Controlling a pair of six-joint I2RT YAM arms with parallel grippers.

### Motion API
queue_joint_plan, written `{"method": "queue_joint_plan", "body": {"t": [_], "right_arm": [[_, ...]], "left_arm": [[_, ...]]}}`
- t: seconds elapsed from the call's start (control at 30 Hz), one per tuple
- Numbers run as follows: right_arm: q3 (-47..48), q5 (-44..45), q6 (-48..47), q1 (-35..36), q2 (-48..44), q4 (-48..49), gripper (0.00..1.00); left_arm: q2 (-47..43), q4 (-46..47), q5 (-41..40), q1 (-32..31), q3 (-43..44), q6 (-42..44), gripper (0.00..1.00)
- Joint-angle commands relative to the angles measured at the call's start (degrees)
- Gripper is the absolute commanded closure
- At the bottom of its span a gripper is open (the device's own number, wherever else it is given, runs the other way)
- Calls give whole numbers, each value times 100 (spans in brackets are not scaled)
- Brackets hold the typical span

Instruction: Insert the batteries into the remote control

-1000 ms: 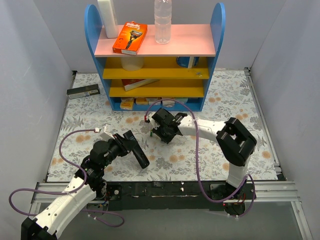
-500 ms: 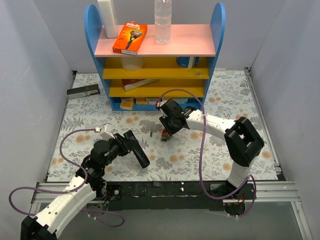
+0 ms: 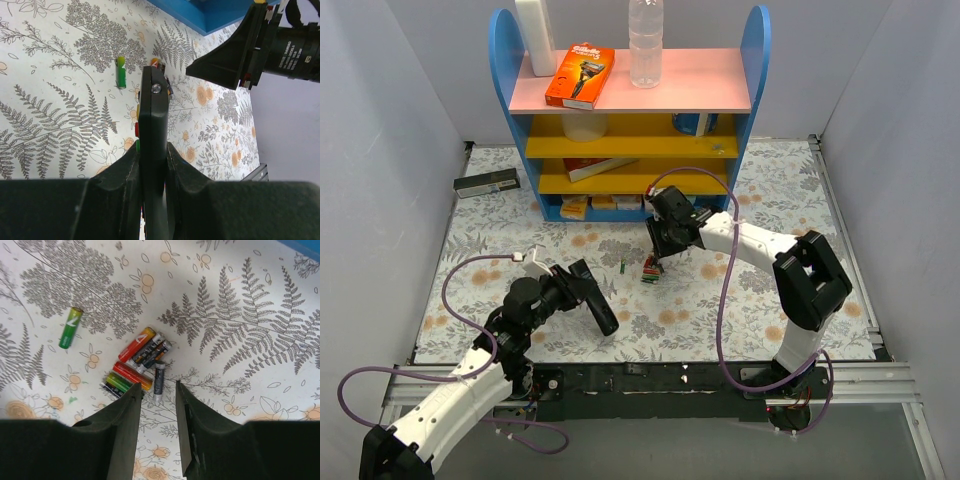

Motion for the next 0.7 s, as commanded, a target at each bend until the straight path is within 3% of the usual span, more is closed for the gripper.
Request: {"method": "queue_joint_plan", "body": {"t": [0.0,0.27,0.5,0.67], "right_arm": [[343,-195,316,24,13,104,59],[219,-695,-254,384,84,-71,60],[-18,-916,-703,595,57,-335,61],[-62,-758,-994,701,39,-344,61]], "left_arm": [[-30,540,293,24,47,200,100],[-180,577,391,16,-41,412,100],[-364,236,-48,16,2,359,100],[-478,208,-93,16,-120,236,100]]}}
